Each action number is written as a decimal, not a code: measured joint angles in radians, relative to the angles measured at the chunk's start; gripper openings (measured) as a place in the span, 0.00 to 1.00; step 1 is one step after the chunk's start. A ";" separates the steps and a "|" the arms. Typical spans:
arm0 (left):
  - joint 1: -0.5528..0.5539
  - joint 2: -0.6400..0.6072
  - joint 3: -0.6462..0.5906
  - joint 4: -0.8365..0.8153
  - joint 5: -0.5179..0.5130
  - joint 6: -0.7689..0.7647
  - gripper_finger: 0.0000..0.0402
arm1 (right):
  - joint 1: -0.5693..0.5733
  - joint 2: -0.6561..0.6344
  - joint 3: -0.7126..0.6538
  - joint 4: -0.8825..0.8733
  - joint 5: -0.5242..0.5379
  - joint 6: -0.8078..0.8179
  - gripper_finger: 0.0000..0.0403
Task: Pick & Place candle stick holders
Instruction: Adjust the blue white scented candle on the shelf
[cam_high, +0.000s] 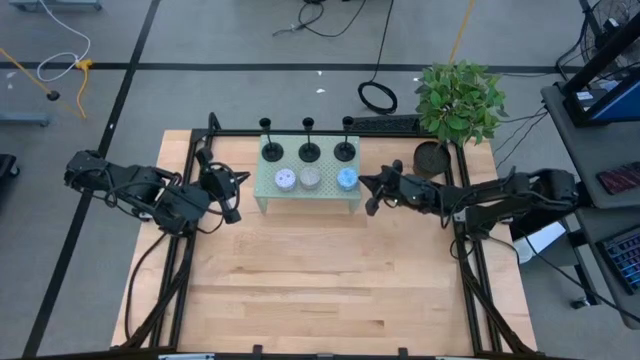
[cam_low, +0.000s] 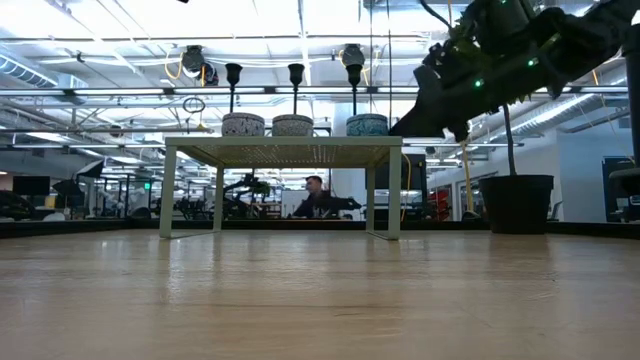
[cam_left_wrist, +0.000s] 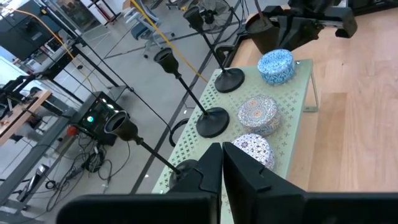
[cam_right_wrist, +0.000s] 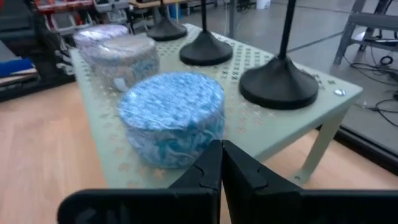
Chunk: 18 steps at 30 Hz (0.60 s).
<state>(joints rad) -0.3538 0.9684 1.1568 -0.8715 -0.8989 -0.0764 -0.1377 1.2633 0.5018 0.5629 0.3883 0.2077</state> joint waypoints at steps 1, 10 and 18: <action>0.000 0.000 0.000 0.000 0.000 0.000 0.05 | -0.001 0.005 0.000 0.007 0.000 0.000 0.00; 0.000 0.000 0.000 0.000 0.000 0.003 0.05 | -0.001 0.047 0.000 0.062 -0.001 -0.002 0.00; 0.000 0.000 0.000 0.001 -0.019 -0.003 0.05 | 0.000 0.047 0.000 0.112 -0.002 -0.010 0.00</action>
<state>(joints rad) -0.3538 0.9684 1.1568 -0.8707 -0.9177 -0.0799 -0.1379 1.3098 0.5018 0.6750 0.3866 0.1978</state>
